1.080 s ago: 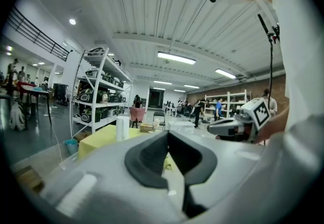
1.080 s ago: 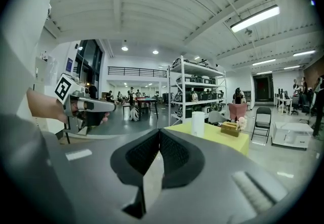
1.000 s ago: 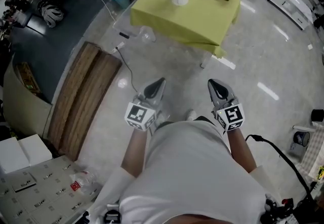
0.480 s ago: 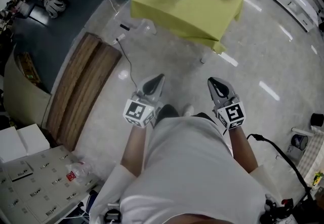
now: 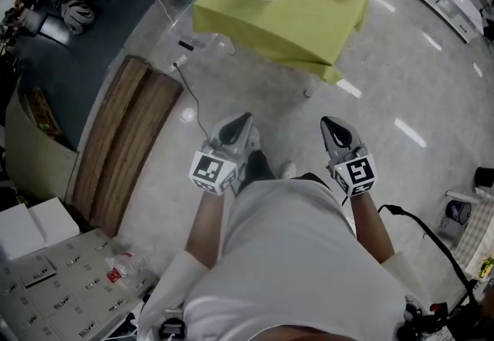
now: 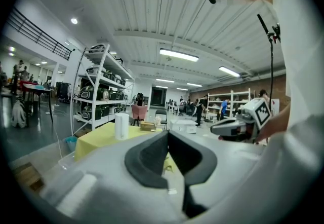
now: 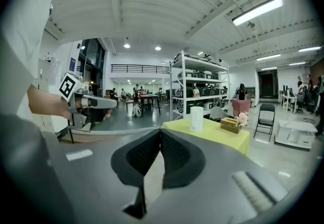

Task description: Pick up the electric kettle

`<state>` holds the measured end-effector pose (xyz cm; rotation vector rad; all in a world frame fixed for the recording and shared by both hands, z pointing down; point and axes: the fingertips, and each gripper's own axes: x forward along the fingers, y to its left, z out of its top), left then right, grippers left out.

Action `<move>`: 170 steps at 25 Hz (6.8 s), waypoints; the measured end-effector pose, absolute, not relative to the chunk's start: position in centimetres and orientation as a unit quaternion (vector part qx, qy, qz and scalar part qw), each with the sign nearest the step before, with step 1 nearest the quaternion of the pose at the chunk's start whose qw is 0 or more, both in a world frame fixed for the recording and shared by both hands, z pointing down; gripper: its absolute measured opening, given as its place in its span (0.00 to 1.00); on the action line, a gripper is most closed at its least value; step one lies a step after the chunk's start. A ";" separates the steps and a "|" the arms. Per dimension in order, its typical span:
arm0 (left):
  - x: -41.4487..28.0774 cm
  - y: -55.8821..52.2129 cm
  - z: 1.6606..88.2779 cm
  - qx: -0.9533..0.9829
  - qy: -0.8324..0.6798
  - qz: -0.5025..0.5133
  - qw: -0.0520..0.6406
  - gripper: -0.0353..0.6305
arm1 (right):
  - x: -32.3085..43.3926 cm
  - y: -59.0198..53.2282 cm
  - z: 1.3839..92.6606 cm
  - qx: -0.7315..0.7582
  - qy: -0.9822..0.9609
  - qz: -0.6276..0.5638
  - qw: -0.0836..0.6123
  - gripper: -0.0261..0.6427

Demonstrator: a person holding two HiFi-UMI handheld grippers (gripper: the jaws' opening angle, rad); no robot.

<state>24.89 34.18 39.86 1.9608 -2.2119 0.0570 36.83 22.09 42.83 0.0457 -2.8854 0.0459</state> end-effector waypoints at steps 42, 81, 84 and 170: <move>-3.7 25.8 39.8 0.745 -0.660 0.025 0.099 0.06 | 10.3 14.6 41.4 0.131 -0.982 0.028 0.135 0.03; -11.7 7.7 41.6 0.702 -0.702 0.031 0.116 0.06 | -1.3 -4.5 43.9 0.036 -0.988 0.042 0.143 0.03; -12.3 6.0 42.0 0.697 -0.706 0.042 0.118 0.06 | -1.9 -6.0 44.5 0.022 -0.988 0.045 0.148 0.03; -15.4 -17.9 63.8 0.887 -0.413 0.206 0.026 0.08 | -3.1 -14.3 51.5 0.305 -0.907 0.150 0.246 0.03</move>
